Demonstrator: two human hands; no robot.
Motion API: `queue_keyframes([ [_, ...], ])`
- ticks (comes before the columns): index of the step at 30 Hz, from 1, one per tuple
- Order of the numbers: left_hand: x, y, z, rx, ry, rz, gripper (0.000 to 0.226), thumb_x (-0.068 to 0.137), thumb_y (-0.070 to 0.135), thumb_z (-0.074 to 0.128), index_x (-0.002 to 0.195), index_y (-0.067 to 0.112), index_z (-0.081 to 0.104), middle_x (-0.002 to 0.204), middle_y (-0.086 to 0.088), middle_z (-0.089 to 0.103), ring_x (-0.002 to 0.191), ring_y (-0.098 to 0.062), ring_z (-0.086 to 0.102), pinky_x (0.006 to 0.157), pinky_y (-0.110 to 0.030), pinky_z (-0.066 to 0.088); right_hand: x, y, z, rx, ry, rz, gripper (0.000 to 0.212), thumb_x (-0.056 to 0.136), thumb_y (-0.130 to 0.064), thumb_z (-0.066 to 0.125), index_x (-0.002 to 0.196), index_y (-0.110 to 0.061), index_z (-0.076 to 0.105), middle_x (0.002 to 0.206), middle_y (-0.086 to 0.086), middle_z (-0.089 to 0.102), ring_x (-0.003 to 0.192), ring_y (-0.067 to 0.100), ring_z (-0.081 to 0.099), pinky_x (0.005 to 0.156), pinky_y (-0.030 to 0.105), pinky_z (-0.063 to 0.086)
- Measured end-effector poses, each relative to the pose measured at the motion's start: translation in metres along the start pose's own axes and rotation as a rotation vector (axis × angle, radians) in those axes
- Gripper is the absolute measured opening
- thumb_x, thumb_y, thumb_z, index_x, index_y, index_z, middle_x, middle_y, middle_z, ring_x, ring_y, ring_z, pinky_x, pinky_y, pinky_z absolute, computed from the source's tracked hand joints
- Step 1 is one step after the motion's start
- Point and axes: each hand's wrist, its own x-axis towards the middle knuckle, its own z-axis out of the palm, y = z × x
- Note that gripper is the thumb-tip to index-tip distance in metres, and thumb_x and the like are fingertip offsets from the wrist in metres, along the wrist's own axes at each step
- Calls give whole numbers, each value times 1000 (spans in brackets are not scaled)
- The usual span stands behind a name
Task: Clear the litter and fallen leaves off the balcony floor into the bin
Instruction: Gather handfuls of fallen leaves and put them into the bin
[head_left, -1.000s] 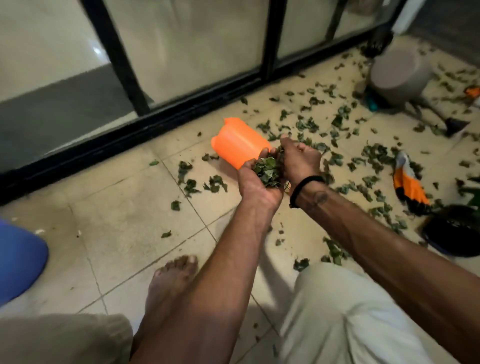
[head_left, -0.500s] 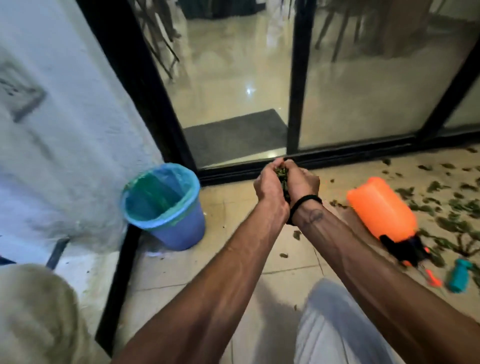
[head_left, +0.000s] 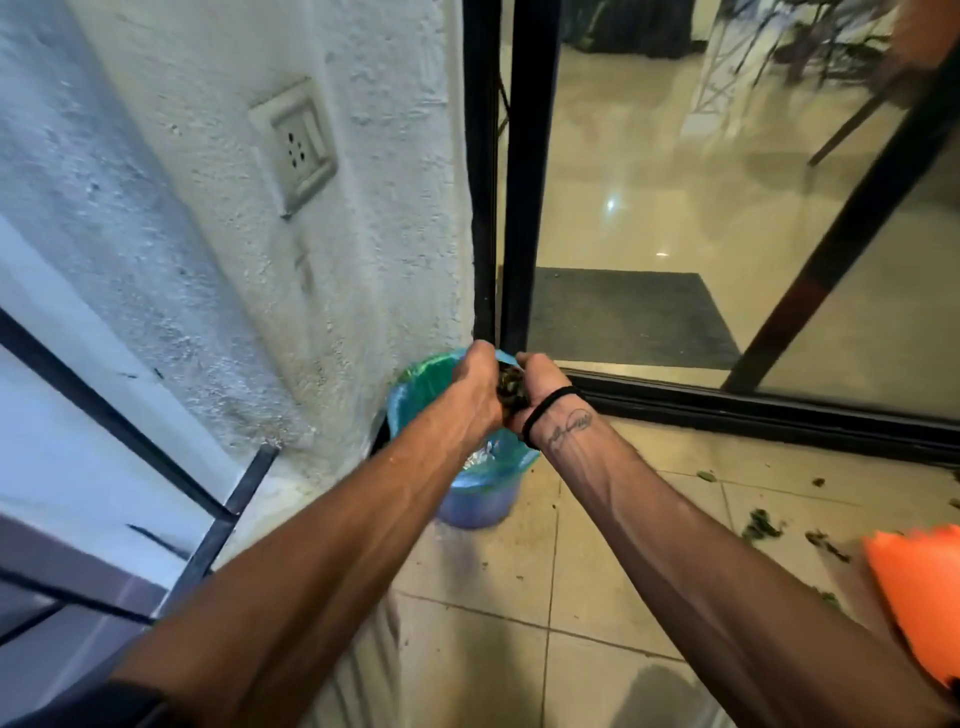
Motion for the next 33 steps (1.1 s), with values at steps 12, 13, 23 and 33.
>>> queue_keyframes([
  [12, 12, 33, -35, 253, -58, -105, 47, 104, 43, 38, 136, 10, 47, 123, -15, 48, 114, -39, 50, 101, -62, 38, 22, -3, -1, -252, -69, 72, 35, 104, -34, 41, 121, -8, 56, 123, 21, 51, 94, 34, 56, 86, 44, 50],
  [13, 10, 29, -28, 290, -104, -73, 42, 104, 45, 37, 131, 15, 49, 121, -13, 52, 109, -35, 51, 100, -56, 41, 21, -11, -11, -249, -61, 44, 31, 105, -34, 41, 115, -9, 56, 116, 20, 53, 88, 33, 56, 85, 44, 50],
  [23, -47, -62, 73, 591, -588, 42, 34, 106, 47, 35, 113, 26, 60, 109, -6, 75, 95, -21, 67, 96, -40, 49, -69, -85, -180, -436, 284, -227, 31, 106, -34, 45, 98, -10, 65, 87, 11, 72, 66, 20, 63, 70, 36, 57],
  [33, -38, -186, 128, 958, -735, -24, 38, 104, 38, 45, 119, 7, 62, 106, -14, 70, 89, -28, 68, 90, -45, 58, -62, 22, -336, -564, 562, 117, 18, 97, -5, 60, 79, -6, 61, 73, 15, 59, 52, 24, 58, 52, 33, 50],
])
